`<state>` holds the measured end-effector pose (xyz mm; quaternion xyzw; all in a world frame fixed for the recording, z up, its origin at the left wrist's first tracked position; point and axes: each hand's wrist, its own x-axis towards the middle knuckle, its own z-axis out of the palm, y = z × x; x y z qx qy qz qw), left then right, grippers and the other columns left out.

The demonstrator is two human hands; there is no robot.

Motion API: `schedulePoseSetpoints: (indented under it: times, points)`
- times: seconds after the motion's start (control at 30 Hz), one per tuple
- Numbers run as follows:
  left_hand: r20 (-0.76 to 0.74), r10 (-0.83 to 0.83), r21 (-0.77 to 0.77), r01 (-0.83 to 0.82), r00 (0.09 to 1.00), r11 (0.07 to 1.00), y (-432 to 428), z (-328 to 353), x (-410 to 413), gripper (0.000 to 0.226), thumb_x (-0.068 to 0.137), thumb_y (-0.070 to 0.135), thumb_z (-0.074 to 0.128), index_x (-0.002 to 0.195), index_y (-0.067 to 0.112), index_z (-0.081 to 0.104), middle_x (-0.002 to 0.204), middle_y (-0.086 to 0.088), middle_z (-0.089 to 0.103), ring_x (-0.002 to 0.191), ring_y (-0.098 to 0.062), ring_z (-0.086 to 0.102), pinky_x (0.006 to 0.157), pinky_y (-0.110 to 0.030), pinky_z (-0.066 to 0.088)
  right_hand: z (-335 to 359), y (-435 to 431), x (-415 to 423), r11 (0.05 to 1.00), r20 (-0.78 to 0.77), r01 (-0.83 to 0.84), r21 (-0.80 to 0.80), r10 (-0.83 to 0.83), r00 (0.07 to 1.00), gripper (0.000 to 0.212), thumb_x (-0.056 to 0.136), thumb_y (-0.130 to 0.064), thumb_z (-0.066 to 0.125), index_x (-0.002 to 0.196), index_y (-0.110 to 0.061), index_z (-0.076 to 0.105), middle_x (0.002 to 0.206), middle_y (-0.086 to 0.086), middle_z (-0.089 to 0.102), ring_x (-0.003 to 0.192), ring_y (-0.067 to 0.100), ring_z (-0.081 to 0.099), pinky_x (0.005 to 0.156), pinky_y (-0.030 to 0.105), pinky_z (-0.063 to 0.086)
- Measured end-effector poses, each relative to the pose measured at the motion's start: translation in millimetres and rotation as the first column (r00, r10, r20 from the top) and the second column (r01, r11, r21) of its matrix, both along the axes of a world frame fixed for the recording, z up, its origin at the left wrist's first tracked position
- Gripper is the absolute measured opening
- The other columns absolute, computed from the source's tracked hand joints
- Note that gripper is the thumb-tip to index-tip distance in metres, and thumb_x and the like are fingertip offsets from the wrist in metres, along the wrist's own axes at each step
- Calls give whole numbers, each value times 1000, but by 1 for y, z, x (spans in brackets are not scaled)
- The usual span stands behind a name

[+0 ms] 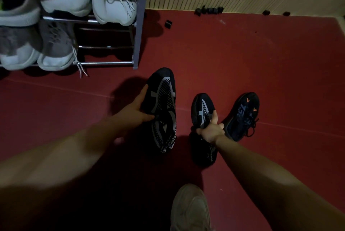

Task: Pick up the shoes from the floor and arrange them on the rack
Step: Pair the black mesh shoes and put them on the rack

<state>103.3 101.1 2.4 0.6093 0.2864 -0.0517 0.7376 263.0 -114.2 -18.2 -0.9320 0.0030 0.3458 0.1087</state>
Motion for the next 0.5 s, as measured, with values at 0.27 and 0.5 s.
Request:
schedulePoseSetpoints:
  times: [0.27, 0.5]
  points:
    - [-8, 0, 13, 0, 1000, 1000, 8, -2, -6, 98, 82, -11, 59, 147, 44, 9, 139, 8, 40, 119, -11, 47, 95, -24, 42, 9, 27, -20, 937, 50, -320, 140, 317, 947, 108, 79, -30, 70, 149, -36, -13, 142, 13, 29, 130, 33, 35, 106, 40, 35]
    - [7, 113, -31, -112, 994, 993, 16, -1, -10, 96, 82, -16, 54, 147, 42, 13, 134, 9, 42, 118, -13, 46, 95, -27, 41, 10, 54, -27, 925, 8, -192, 327, 201, 980, 103, 80, -29, 68, 148, -39, -9, 142, 11, 28, 129, 32, 38, 105, 42, 40]
